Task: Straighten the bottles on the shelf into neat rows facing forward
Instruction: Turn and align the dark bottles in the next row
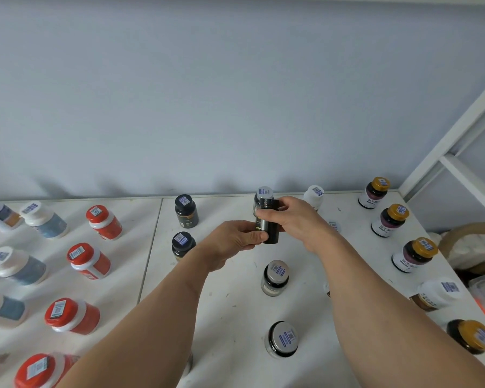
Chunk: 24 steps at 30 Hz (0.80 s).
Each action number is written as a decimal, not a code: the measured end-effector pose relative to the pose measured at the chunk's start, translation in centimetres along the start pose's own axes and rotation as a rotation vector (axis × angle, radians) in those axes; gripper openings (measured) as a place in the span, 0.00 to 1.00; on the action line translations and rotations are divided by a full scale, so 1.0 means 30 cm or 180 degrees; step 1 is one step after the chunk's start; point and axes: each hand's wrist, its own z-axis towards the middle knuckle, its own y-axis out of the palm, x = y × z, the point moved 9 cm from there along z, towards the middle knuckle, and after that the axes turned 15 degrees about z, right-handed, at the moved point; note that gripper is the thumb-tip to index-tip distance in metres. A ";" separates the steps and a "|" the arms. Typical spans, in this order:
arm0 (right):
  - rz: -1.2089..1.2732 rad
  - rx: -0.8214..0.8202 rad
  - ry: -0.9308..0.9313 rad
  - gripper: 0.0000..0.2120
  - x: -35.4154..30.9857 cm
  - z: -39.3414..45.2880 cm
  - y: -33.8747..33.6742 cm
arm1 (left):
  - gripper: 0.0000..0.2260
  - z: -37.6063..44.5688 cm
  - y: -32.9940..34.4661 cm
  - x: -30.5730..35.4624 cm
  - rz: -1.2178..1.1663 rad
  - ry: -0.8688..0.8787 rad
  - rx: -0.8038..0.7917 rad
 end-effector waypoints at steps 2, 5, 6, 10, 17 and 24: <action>-0.0017 -0.0012 -0.0060 0.17 -0.002 -0.005 -0.002 | 0.15 -0.014 -0.012 0.021 0.0495 0.0053 0.0233; 0.0012 -0.0086 -0.0135 0.16 -0.004 -0.023 0.000 | 0.20 -0.046 -0.038 0.076 0.2002 0.0250 0.0746; 0.0046 -0.0118 -0.0170 0.15 -0.010 -0.034 0.003 | 0.22 -0.060 -0.042 0.092 0.2479 0.0300 0.0865; 0.0137 -0.0300 -0.0263 0.13 -0.029 -0.074 0.025 | 0.25 -0.115 -0.037 0.122 0.3890 0.0424 0.0943; -0.0013 -0.0581 -0.0379 0.16 -0.031 -0.126 0.105 | 0.20 -0.250 -0.067 0.116 0.4401 0.0495 0.1160; -0.0026 -0.0606 -0.0444 0.17 -0.025 -0.219 0.239 | 0.17 -0.402 -0.150 0.071 0.4431 0.0424 0.1368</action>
